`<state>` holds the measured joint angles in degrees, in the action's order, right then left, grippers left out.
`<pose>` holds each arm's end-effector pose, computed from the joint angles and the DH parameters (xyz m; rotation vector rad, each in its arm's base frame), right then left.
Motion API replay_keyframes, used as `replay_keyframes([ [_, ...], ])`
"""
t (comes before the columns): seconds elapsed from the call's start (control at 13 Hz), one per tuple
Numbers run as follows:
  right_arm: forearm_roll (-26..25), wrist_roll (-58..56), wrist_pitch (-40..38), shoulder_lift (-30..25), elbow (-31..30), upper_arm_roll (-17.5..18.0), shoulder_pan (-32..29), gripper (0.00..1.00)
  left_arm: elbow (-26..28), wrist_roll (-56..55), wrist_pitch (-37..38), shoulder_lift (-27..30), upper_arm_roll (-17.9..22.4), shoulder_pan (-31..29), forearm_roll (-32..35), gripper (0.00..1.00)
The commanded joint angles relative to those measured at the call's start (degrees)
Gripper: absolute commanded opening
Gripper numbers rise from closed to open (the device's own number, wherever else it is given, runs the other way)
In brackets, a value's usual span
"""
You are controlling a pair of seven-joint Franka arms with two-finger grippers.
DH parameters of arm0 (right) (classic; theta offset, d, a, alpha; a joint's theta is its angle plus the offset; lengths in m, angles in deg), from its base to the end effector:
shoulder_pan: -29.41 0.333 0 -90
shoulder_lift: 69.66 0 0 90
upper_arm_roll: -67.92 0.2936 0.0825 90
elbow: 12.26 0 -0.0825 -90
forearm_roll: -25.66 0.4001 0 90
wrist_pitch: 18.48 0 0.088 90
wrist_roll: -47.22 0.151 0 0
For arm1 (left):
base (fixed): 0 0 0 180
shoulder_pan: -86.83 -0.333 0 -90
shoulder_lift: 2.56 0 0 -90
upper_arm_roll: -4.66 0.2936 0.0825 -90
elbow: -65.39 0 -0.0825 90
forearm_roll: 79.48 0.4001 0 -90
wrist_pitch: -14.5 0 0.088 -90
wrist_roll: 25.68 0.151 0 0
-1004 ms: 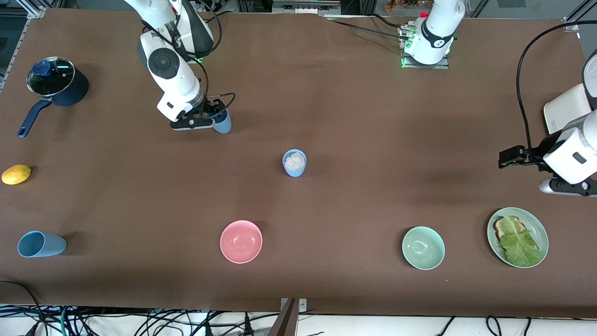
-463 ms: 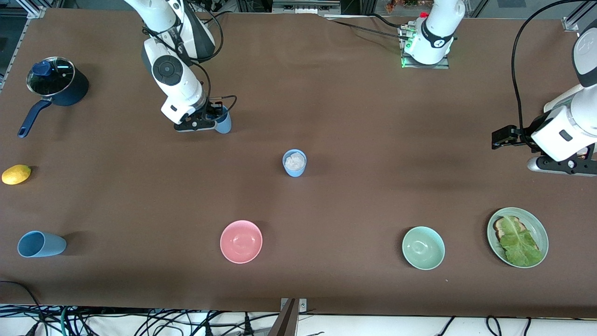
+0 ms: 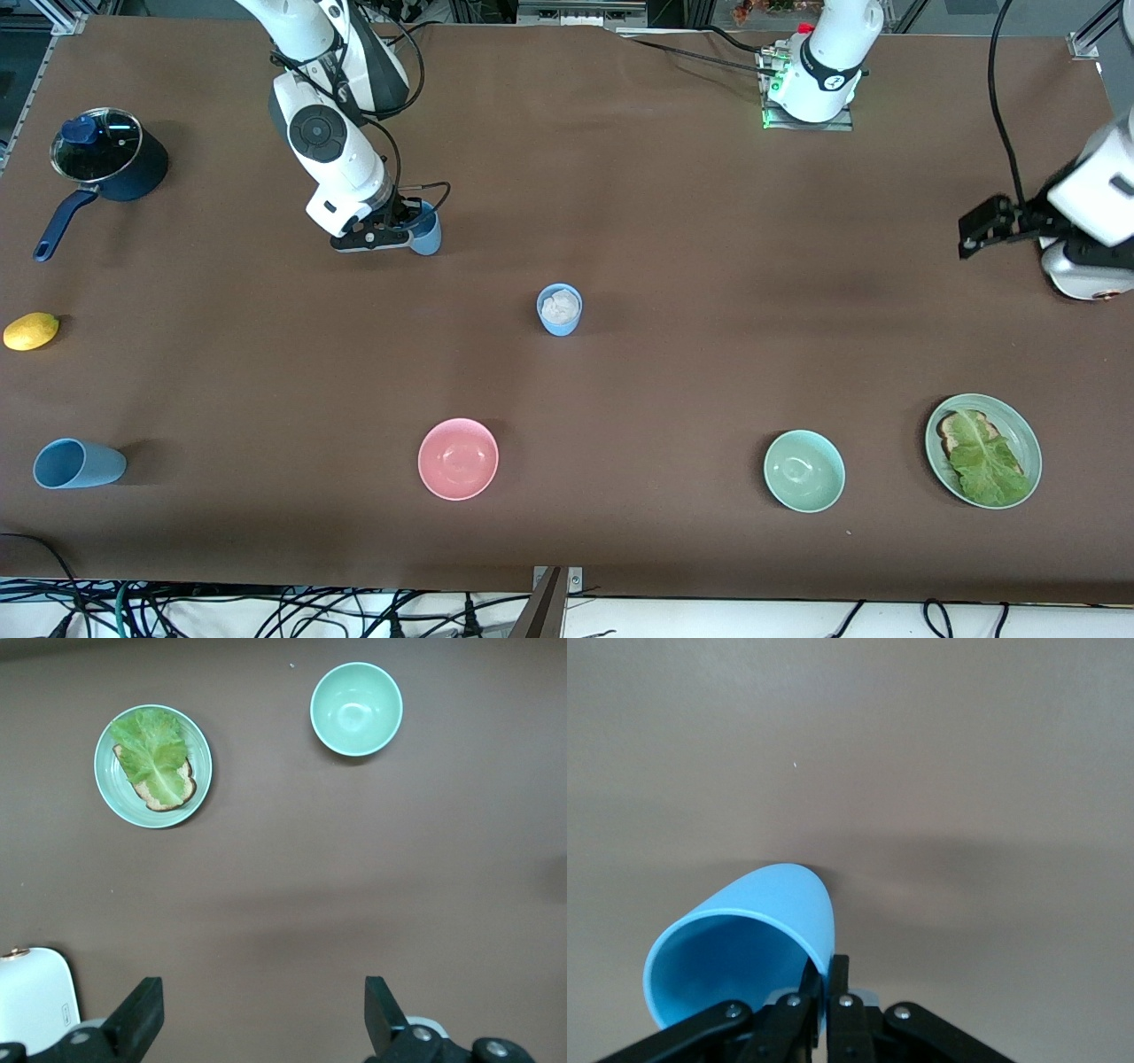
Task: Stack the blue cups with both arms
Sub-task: 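Carry the blue cup with the right gripper over the tissue cup and lower it in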
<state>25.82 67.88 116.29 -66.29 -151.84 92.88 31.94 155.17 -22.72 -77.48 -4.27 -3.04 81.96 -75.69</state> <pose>0.4180 0.2212 0.1923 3.0973 0.1832 -0.2117 0.5824 -0.0181 0.5463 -3.0754 0.1585 -0.0135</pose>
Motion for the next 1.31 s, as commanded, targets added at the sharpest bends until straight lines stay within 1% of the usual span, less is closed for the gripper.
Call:
replay_keyframes([
  [0.0,0.1,-0.2,-4.9,-1.9,4.3,0.0,0.0,0.00,4.8,0.9,-0.1,6.5,0.2,0.9,-0.7,1.00],
  [0.08,0.2,0.0,-9.8,-1.8,8.1,0.0,0.0,0.00,4.4,0.9,1.6,7.5,0.0,1.2,-0.7,1.00],
  [0.23,0.5,0.3,-19.1,-1.1,16.4,-0.2,-0.1,0.00,3.9,0.8,2.4,7.5,0.6,2.0,-0.9,1.00],
  [0.31,0.6,0.4,-22.1,-0.3,20.1,-0.2,-0.1,0.00,4.0,0.7,2.7,7.4,1.0,1.4,-2.4,1.00],
  [0.39,0.8,0.4,-24.2,0.2,22.9,-0.2,-0.2,0.00,4.3,0.6,3.2,7.2,2.8,1.1,-4.5,1.00],
  [0.46,0.9,1.0,-24.7,0.8,24.9,-0.1,-0.1,0.00,4.5,0.7,4.0,7.2,4.6,1.2,-6.5,1.00],
  [0.54,1.2,3.7,-24.7,1.7,26.4,0.1,0.0,0.00,4.5,1.0,4.2,7.2,5.3,1.3,-7.4,1.00],
  [0.85,1.6,15.7,-24.6,8.5,36.4,0.2,4.6,0.00,4.7,1.7,4.3,7.2,5.4,2.0,-7.1,1.00],
  [1.0,1.6,21.4,-24.4,13.2,42.3,0.2,7.0,0.00,4.7,1.8,4.4,7.2,5.4,2.1,-7.1,1.00],
  [1.24,0.8,29.9,-23.5,19.6,49.0,0.1,11.6,0.00,4.7,1.7,4.8,7.2,5.4,2.7,-7.1,1.00],
])
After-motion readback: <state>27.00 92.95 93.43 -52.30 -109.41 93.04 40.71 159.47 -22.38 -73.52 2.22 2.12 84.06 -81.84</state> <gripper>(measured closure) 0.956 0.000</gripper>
